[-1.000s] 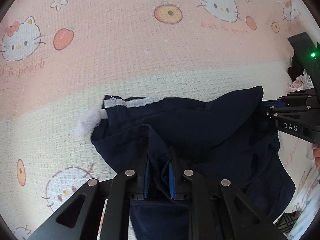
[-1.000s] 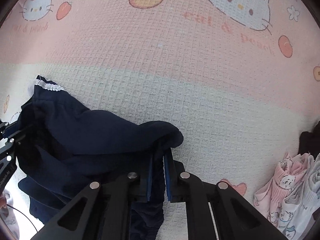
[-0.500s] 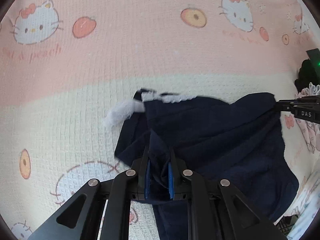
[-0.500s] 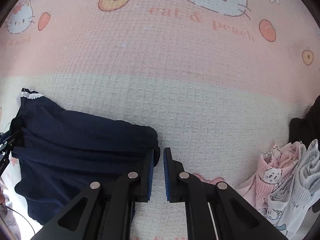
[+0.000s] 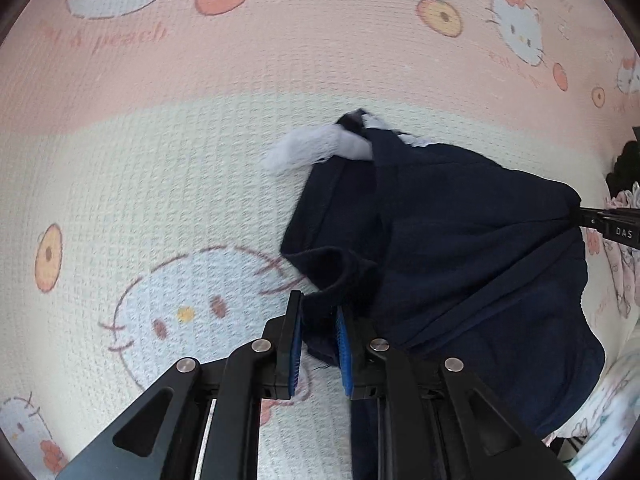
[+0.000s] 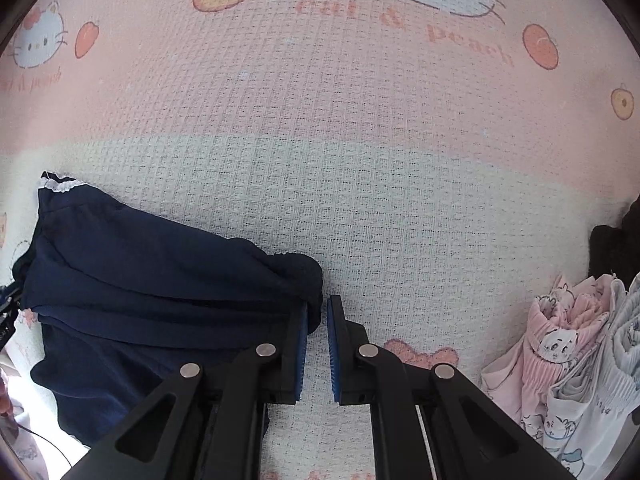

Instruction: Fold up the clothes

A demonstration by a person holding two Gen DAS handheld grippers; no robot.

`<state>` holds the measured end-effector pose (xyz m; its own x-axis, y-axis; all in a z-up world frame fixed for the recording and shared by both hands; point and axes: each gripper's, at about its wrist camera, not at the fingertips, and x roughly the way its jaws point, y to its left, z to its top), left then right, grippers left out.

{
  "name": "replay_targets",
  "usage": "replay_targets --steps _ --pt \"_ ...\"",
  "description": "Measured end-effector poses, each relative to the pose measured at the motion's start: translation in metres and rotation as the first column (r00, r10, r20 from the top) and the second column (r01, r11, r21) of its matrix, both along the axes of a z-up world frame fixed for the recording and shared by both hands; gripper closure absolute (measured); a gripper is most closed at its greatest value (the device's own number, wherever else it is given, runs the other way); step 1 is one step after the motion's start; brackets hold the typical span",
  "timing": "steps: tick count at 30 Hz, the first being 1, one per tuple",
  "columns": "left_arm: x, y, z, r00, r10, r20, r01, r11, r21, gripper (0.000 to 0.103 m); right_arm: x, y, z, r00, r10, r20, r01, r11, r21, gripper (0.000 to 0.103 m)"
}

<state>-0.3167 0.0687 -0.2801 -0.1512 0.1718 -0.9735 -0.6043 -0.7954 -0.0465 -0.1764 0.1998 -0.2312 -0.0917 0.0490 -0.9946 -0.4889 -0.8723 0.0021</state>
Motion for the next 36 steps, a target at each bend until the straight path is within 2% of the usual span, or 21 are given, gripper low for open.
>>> replay_targets --steps 3,5,6,7,9,11,12,13,14,15,17,20,22,25,28,32,36 --pt "-0.002 -0.012 -0.001 0.999 0.043 0.029 -0.043 0.999 0.002 0.088 0.003 0.018 -0.002 1.000 -0.007 -0.012 0.007 1.000 -0.029 0.095" --pt "-0.007 -0.018 -0.002 0.993 0.086 0.083 -0.089 0.995 0.034 0.088 0.003 0.021 0.001 0.999 -0.016 -0.030 0.014 0.998 -0.067 0.094" --pt "-0.012 -0.021 -0.002 0.985 0.118 0.126 -0.126 0.990 0.057 0.088 0.005 0.034 0.007 0.998 -0.031 -0.052 0.026 0.994 -0.107 0.091" --pt "-0.016 -0.025 -0.002 0.974 0.150 0.168 -0.165 0.983 0.079 0.088 0.006 0.040 0.009 0.996 -0.057 -0.071 0.045 0.985 -0.168 0.085" --pt "-0.025 -0.034 0.004 0.948 0.211 0.237 -0.253 0.954 0.163 0.086 0.009 0.062 0.015 0.990 -0.102 -0.095 0.076 0.966 -0.246 0.057" --pt "-0.034 -0.043 0.013 0.915 0.264 0.305 -0.345 0.904 0.254 0.082 0.010 0.068 0.021 0.984 -0.122 -0.126 0.084 0.960 -0.266 0.051" --pt "-0.039 -0.048 0.017 0.896 0.286 0.340 -0.390 0.872 0.296 0.076 0.010 0.070 0.024 0.985 -0.118 -0.128 0.081 0.961 -0.263 0.051" --pt "-0.043 -0.050 0.022 0.890 0.299 0.344 -0.411 0.852 0.323 0.057 0.009 0.071 0.026 0.985 -0.114 -0.130 0.078 0.963 -0.259 0.051" --pt "-0.046 -0.050 0.029 0.898 0.305 0.317 -0.407 0.848 0.339 0.034 0.014 0.074 0.021 0.985 -0.116 -0.127 0.081 0.963 -0.258 0.051" --pt "-0.050 -0.049 0.034 0.908 0.306 0.286 -0.397 0.847 0.353 0.028 0.020 0.077 0.017 0.985 -0.119 -0.123 0.084 0.963 -0.256 0.051" --pt "-0.045 -0.045 0.047 0.930 0.287 0.228 -0.355 0.860 0.367 0.027 0.028 0.078 0.010 0.986 -0.125 -0.113 0.092 0.962 -0.258 0.049" --pt "-0.067 -0.018 0.040 0.958 0.226 0.174 -0.272 0.908 0.319 0.027 0.033 0.072 0.007 0.986 -0.137 -0.093 0.108 0.957 -0.269 0.048" --pt "-0.052 -0.009 0.048 0.973 0.179 0.143 -0.214 0.934 0.287 0.027 0.014 0.080 0.001 0.984 -0.156 -0.087 0.124 0.948 -0.292 0.048" --pt "-0.040 -0.001 0.072 0.987 0.110 0.114 -0.135 0.960 0.244 0.027 0.018 0.086 -0.003 0.974 -0.204 -0.094 0.161 0.926 -0.342 0.048" --pt "-0.043 0.013 0.067 0.991 0.068 0.119 -0.094 0.969 0.227 0.027 0.021 0.094 -0.005 0.966 -0.242 -0.095 0.191 0.908 -0.373 0.048" --pt "-0.051 0.021 0.057 0.985 0.071 0.155 -0.107 0.966 0.234 0.027 0.024 0.102 -0.003 0.965 -0.246 -0.095 0.194 0.906 -0.376 0.048" --pt "-0.061 0.026 0.051 0.978 0.087 0.188 -0.133 0.959 0.251 0.027 0.026 0.115 -0.002 0.958 -0.273 -0.090 0.215 0.888 -0.406 0.048"
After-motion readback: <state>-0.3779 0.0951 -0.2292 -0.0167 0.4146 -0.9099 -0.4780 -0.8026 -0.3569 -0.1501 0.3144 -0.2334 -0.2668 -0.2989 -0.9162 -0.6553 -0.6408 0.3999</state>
